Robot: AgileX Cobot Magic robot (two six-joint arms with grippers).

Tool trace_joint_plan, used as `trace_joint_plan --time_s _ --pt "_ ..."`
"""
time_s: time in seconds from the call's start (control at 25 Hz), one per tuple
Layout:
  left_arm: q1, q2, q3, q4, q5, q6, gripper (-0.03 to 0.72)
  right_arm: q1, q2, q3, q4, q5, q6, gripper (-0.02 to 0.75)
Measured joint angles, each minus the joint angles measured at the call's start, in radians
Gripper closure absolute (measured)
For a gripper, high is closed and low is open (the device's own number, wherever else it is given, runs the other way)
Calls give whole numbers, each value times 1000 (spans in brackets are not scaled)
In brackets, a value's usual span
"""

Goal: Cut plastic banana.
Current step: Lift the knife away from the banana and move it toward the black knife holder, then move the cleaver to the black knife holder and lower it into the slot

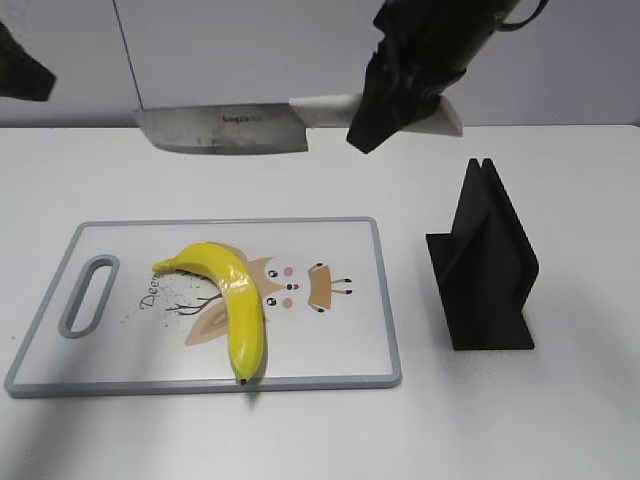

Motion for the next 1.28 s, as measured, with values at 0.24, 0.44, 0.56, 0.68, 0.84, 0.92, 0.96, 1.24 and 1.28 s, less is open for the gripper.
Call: trace_joint_plan --time_s 0.24,0.44,0.56,0.68,0.84,0.92,0.96,1.24,1.28 --pt "186 -5 -75 42 291 -275 108 0 -35 -96 -90 96 277 547" --pt "233 -7 -68 143 531 -385 108 0 -59 -119 -199 102 584 547" --pt "235 -31 -25 194 550 -427 112 -1 -76 -114 -213 104 691 547" --pt "235 -97 43 221 551 -443 135 -1 -110 -73 -206 104 743 547" --pt "235 -237 158 232 552 -448 161 -1 -196 67 -205 90 802 547" --pt "235 -335 218 233 527 -448 165 -1 -256 165 -205 24 831 547" --pt "235 -387 242 234 506 -448 166 -1 -282 221 -205 -14 839 547" --pt "235 -710 395 251 427 -449 173 -1 -491 528 -282 -267 992 547" --pt "235 -745 414 252 426 -449 173 -1 -514 557 -303 -291 1020 547"
